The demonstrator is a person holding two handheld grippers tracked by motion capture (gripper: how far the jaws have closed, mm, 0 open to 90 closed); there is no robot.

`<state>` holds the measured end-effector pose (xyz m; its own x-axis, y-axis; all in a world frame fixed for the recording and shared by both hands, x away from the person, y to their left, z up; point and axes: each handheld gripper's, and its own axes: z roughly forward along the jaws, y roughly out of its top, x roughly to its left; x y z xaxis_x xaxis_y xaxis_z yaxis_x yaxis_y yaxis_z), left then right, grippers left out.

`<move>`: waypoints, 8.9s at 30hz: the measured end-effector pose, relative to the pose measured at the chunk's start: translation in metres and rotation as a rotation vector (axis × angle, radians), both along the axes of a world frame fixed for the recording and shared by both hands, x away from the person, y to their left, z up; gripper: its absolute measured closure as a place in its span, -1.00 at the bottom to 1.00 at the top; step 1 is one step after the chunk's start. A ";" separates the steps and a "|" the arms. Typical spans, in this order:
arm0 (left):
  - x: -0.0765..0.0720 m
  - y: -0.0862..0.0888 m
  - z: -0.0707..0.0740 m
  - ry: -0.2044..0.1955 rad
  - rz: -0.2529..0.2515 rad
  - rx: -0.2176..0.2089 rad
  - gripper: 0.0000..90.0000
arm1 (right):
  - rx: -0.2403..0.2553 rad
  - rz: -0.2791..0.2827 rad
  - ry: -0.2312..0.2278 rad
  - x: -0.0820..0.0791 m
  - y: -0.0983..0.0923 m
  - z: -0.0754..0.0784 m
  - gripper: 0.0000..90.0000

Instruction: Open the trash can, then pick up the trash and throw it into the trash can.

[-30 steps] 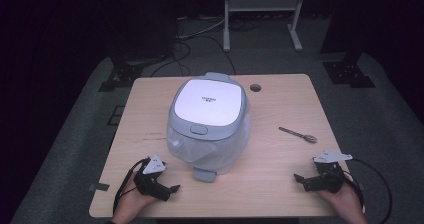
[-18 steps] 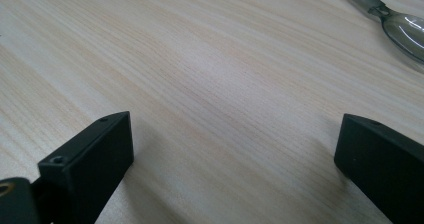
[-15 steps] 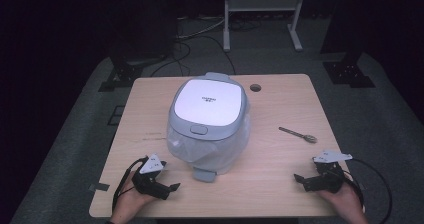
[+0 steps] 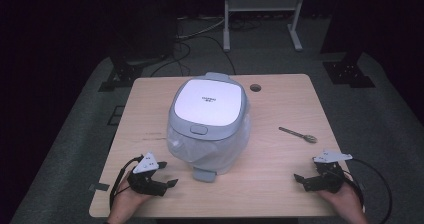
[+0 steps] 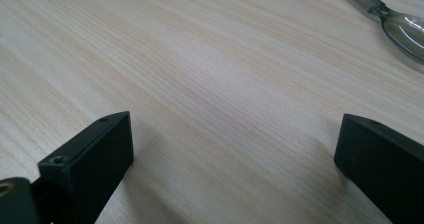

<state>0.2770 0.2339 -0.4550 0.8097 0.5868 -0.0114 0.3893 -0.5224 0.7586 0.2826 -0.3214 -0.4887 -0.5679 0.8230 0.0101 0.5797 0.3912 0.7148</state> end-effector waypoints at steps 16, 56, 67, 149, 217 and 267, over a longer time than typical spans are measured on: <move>-0.003 0.003 0.012 0.024 -0.018 -0.049 0.22 | 0.000 -0.001 0.001 0.000 0.000 0.000 -0.97; -0.014 -0.001 0.066 0.028 -0.079 -0.168 1.00 | 0.000 0.000 0.000 0.000 0.000 0.000 -0.97; -0.012 -0.003 0.086 0.017 -0.097 -0.195 1.00 | 0.000 0.000 0.000 0.000 0.000 0.000 -0.97; 0.016 -0.059 0.193 -0.138 -0.246 -0.310 1.00 | 0.001 0.000 0.000 0.000 0.000 0.000 -0.97; 0.004 -0.023 0.188 -0.142 -0.166 -0.329 1.00 | 0.001 0.003 0.000 0.000 0.000 0.000 -0.97; -0.014 0.005 0.095 -0.103 -0.010 -0.171 -0.21 | 0.001 0.004 0.000 -0.001 0.000 0.000 -0.97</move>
<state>0.2633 0.2392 -0.3602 0.8173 0.5756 -0.0270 0.3006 -0.3858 0.8722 0.2817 -0.3215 -0.4888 -0.5710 0.8209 0.0108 0.5786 0.3930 0.7147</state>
